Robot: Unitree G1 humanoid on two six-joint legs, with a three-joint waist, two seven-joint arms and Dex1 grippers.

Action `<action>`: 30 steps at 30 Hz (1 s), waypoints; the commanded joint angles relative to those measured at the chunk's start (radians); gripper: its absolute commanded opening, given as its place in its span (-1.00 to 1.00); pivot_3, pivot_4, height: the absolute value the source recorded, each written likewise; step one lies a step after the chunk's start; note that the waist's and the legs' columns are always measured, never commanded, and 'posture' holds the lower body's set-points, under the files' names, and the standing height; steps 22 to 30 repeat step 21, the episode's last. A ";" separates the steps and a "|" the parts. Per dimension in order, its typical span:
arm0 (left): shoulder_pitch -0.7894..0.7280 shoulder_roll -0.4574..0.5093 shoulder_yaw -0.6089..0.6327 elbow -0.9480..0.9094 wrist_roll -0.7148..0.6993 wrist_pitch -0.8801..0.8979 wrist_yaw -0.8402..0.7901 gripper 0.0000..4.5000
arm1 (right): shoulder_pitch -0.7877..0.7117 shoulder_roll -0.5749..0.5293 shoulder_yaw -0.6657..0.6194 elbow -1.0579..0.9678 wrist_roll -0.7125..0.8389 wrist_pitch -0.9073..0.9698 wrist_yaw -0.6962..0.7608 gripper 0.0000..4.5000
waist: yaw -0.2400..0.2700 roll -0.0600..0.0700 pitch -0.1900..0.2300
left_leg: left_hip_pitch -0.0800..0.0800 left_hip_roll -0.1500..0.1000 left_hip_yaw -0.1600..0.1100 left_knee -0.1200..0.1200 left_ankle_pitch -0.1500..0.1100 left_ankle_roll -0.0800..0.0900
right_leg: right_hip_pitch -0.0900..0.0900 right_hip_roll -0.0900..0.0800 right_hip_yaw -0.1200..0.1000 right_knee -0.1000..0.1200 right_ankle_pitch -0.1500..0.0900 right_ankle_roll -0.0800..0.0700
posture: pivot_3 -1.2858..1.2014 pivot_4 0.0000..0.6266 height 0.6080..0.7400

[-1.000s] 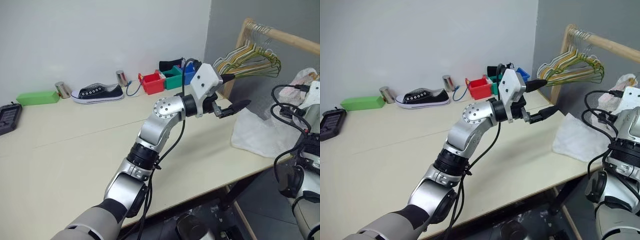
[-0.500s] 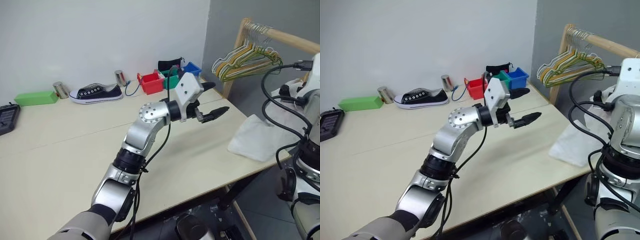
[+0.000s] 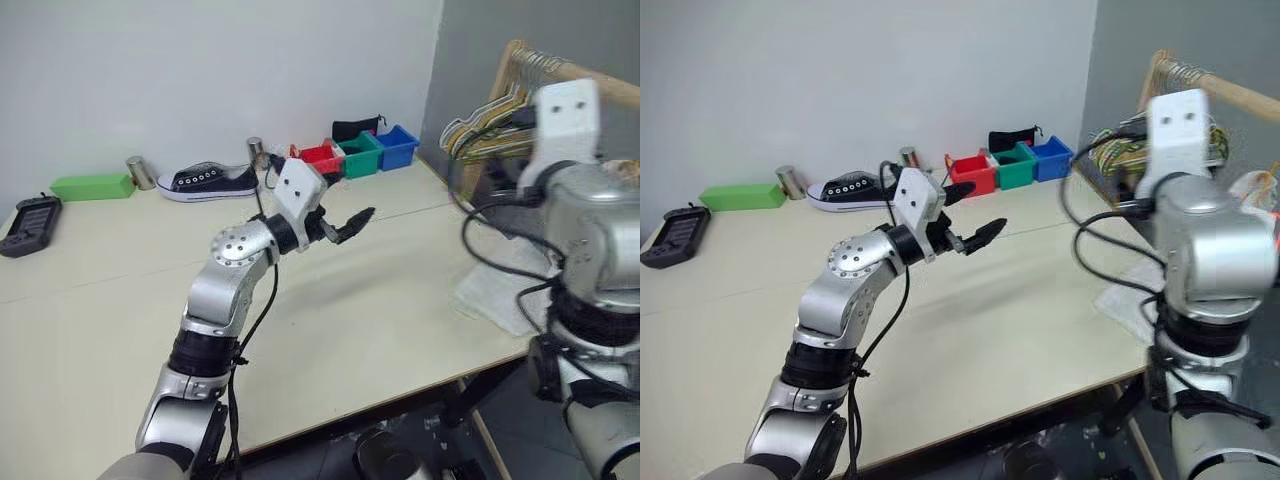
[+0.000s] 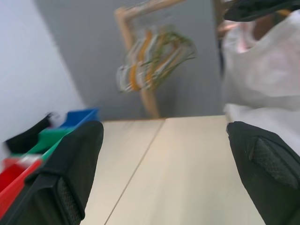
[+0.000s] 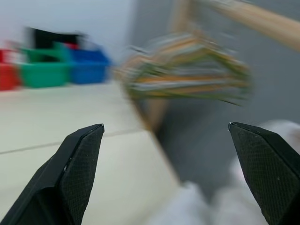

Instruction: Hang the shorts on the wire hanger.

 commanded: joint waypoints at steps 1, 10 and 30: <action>0.068 0.007 0.073 -0.098 0.031 0.057 0.123 1.00 | 0.087 0.122 0.060 0.023 0.018 -0.226 0.004 1.00 | 0.023 0.000 0.000 | 0.000 0.000 0.000 0.000 0.000 0.000 | -0.001 0.000 0.000 0.000 0.000 0.000 | -0.17 -0.96 1.00; 0.423 -0.065 0.181 -0.307 0.100 0.189 0.391 1.00 | 0.356 0.257 0.156 0.370 -0.027 -0.764 -0.005 1.00 | 0.174 -0.007 -0.001 | -0.006 -0.001 -0.001 -0.001 0.000 0.000 | -0.004 -0.001 0.001 -0.001 0.000 -0.001 | -0.07 -0.96 1.00; 0.465 -0.103 0.185 -0.191 0.074 0.107 0.384 1.00 | 0.492 0.234 0.094 0.488 -0.049 -0.898 -0.041 1.00 | 0.295 -0.007 -0.001 | -0.010 -0.002 -0.001 0.000 0.000 -0.001 | -0.007 0.000 0.000 -0.001 0.000 -0.002 | -0.10 -0.96 1.00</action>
